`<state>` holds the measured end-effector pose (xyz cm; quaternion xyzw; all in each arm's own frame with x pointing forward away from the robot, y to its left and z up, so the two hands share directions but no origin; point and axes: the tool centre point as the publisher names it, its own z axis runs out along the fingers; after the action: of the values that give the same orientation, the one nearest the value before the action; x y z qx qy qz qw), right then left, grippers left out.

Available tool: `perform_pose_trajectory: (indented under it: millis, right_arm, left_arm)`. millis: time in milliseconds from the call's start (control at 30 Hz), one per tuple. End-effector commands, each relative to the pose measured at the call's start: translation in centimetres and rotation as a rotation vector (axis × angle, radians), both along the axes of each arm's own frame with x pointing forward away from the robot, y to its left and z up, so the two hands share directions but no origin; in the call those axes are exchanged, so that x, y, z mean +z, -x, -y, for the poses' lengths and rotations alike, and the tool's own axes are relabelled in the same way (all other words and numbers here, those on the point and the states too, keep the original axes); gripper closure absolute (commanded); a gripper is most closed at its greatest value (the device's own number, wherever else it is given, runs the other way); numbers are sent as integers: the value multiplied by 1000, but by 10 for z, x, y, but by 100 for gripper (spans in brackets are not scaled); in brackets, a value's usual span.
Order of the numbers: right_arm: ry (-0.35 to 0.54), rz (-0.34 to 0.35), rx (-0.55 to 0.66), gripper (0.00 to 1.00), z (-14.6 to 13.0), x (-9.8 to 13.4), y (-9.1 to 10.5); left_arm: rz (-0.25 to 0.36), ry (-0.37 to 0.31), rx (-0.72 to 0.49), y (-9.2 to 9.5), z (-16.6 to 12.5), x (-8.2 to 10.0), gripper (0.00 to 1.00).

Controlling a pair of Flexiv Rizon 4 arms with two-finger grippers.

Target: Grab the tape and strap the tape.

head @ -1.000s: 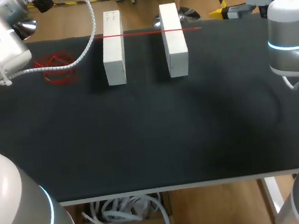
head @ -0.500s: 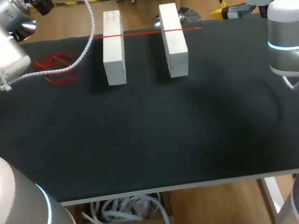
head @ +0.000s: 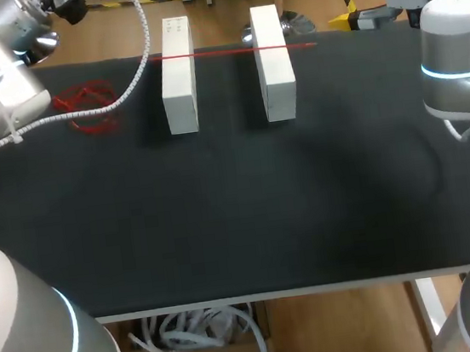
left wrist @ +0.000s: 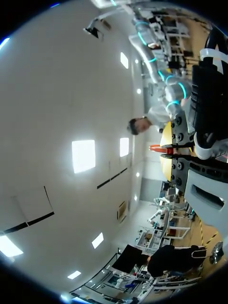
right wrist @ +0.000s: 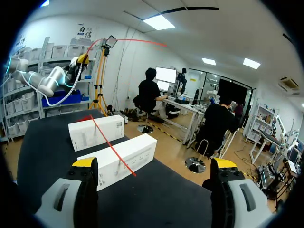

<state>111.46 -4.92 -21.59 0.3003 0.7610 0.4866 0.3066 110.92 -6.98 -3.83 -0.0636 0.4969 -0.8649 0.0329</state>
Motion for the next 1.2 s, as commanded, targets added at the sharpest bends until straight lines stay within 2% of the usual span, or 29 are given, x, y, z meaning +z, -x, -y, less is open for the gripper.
perform_pose_trajectory:
  millis: [33,200,333,1200]
  right_arm:
    - [-1,1,1,0,0,0,0]
    - [-1,1,1,0,0,0,0]
    - [-1,1,1,0,0,0,0]
    - [-1,1,1,0,0,0,0]
  left_arm:
    - [5,12,-5,-2,-1,-2,100]
    - [9,16,-5,-1,-2,-4,100]
    - [-27,12,22,-4,-6,-6,100]
    - [-27,12,22,-4,-6,-6,100]
